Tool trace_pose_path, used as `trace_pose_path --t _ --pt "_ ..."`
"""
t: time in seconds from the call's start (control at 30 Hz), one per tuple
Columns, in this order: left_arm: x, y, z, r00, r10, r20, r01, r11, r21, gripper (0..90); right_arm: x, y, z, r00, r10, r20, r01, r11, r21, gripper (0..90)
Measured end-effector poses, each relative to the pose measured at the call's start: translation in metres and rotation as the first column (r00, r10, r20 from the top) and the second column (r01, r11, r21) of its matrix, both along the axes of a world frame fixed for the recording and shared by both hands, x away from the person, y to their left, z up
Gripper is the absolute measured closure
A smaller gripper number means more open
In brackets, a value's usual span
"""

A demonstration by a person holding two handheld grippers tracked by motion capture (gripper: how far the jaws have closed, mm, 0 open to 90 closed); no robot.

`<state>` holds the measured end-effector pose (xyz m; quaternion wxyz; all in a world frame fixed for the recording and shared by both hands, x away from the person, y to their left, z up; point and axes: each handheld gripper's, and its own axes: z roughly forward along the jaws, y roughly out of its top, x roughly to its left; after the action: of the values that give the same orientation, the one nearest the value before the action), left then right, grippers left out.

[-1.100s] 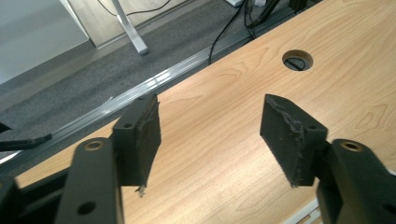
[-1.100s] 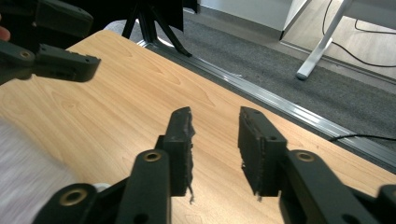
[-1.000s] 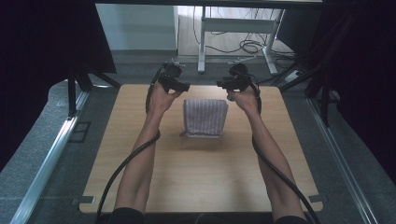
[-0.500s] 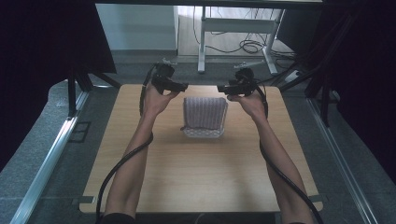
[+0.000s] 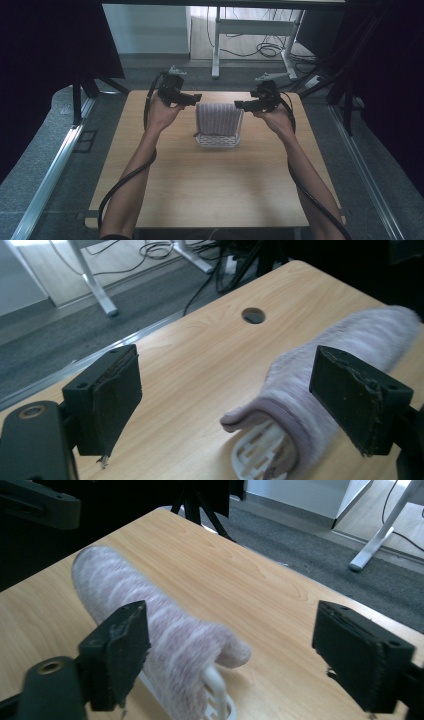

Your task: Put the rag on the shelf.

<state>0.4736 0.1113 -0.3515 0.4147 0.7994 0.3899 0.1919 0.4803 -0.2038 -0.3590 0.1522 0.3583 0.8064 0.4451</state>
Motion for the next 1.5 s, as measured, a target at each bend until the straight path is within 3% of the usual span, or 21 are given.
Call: trace_pose_path --t 0.23,0.47,0.57,0.77,0.87,1.0,1.23,1.4,1.5 --pt "-0.021 -0.003 -0.009 0.9983 -0.054 0.021 0.053 0.9980 0.035 11.7 -0.018 -0.001 -0.007 0.9994 0.033 -0.004 -0.033 0.9994 0.002 13.8" --pt "-0.046 -0.002 -0.019 0.9957 -0.084 0.037 0.084 0.9964 0.010 11.4 -0.038 -0.004 -0.017 0.9986 0.054 -0.003 -0.054 0.9985 -0.012 13.2" --pt "-0.057 -0.002 -0.027 0.9944 -0.097 0.042 0.096 0.9951 0.020 11.3 -0.046 -0.004 -0.022 0.9977 0.067 -0.005 -0.067 0.9977 -0.010 12.6" --pt "-0.078 0.002 -0.049 0.9939 -0.103 0.039 0.102 0.9946 0.022 11.4 -0.064 -0.005 -0.038 0.9960 0.087 -0.023 -0.087 0.9962 -0.001 10.4" --pt "-0.089 0.004 -0.062 0.9946 -0.097 0.038 0.095 0.9943 0.050 11.4 -0.073 -0.005 -0.049 0.9948 0.097 -0.033 -0.098 0.9950 -0.019 9.1" --pt "-0.103 0.008 -0.079 0.9943 -0.104 0.021 0.104 0.9941 0.034 11.4 -0.083 -0.005 -0.064 0.9944 0.097 -0.042 -0.099 0.9938 -0.051 6.5" --pt "-0.125 0.011 -0.107 0.9936 -0.113 -0.002 0.113 0.9926 0.044 11.4 -0.099 -0.003 -0.092 0.9925 0.103 -0.065 -0.109 0.9906 -0.083 1.9" --pt "-0.139 0.011 -0.132 0.9938 -0.109 -0.022 0.110 0.9889 0.099 11.5 -0.109 -0.002 -0.110 0.9907 0.106 -0.086 -0.113 0.9900 -0.084 1.5" --pt "-0.144 0.011 -0.145 0.9938 -0.104 -0.039 0.107 0.9894 0.098 11.5 -0.115 0.001 -0.122 0.9896 0.109 -0.094 -0.120 0.9863 -0.113 1.5"
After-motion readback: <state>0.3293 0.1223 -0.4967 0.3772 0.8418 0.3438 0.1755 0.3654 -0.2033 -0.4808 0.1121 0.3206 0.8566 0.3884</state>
